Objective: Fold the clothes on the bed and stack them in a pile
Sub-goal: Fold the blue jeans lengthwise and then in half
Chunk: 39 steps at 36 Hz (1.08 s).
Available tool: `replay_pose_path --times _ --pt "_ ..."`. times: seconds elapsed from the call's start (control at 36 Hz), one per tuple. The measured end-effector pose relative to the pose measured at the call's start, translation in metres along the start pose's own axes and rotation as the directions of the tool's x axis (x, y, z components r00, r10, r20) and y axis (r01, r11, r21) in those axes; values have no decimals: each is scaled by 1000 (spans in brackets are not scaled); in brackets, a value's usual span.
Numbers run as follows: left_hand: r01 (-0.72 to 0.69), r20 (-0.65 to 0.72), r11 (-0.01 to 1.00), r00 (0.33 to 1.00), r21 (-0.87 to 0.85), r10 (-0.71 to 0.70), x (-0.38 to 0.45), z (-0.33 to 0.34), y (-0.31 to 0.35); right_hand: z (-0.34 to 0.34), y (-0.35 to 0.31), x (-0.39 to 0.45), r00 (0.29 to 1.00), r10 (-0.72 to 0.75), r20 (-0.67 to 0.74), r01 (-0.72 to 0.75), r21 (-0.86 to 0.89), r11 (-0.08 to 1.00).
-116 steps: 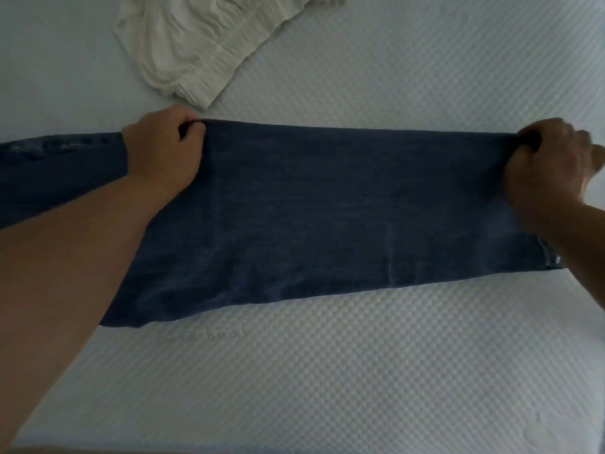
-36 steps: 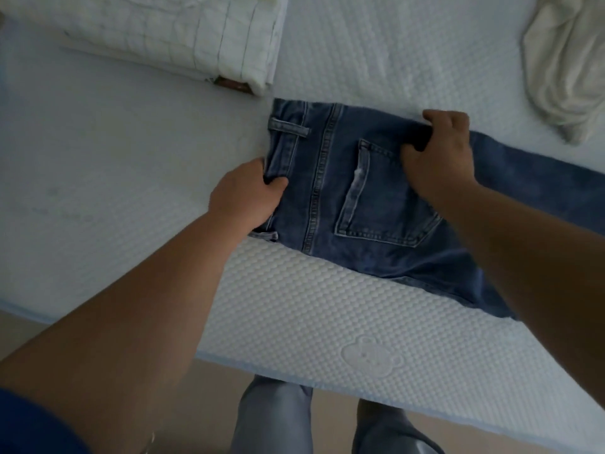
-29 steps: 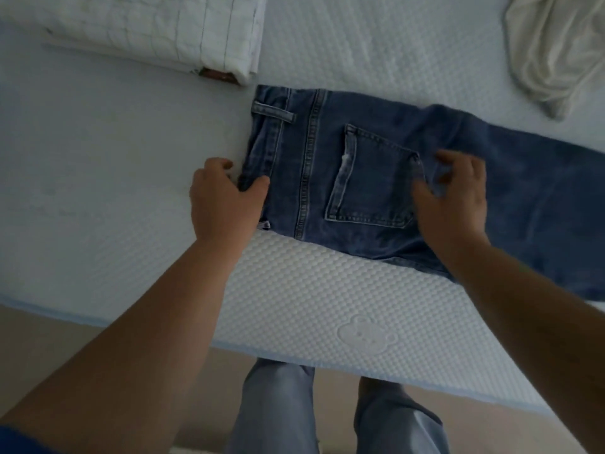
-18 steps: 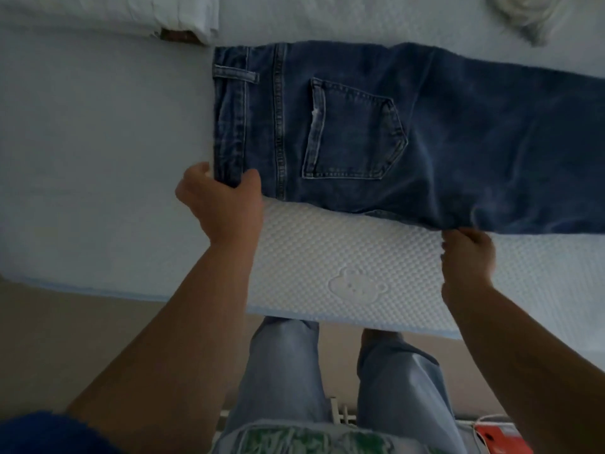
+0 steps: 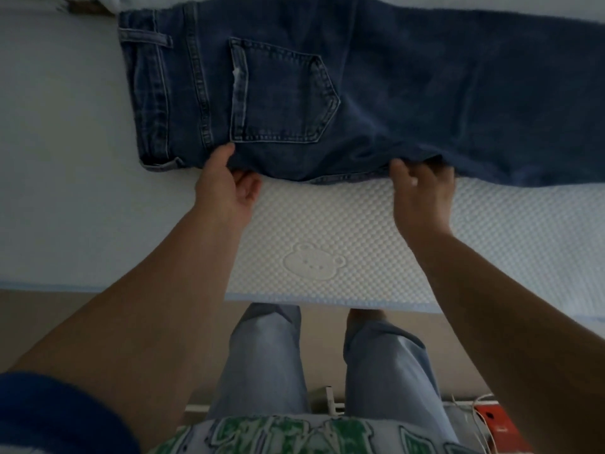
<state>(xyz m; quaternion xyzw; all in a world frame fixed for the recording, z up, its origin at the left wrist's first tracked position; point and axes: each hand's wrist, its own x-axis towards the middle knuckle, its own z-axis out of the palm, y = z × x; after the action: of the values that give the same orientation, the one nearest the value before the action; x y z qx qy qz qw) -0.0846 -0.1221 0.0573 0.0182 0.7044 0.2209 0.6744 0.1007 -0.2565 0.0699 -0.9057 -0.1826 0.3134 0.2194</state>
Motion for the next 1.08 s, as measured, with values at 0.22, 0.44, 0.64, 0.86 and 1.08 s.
replay_pose_path --times 0.22,0.44,0.64,0.86,1.08 --pt "-46 100 991 993 -122 58 0 9 7 -3 4 8 968 -13 249 -9 86 996" --pt "-172 127 971 973 -163 194 -1 2 22 -11 27 -30 960 67 273 -143 269 953" --pt "-101 -112 990 987 102 112 4 -28 27 7 56 -75 905 54 422 -12 -102 995" --pt "-266 -69 612 881 745 468 -17 -36 -7 -5 9 -26 760 -650 -2 632 -230 740" --pt "-746 867 -443 453 496 209 -15 11 -62 -8 84 -12 755 -352 554 646 -533 546"
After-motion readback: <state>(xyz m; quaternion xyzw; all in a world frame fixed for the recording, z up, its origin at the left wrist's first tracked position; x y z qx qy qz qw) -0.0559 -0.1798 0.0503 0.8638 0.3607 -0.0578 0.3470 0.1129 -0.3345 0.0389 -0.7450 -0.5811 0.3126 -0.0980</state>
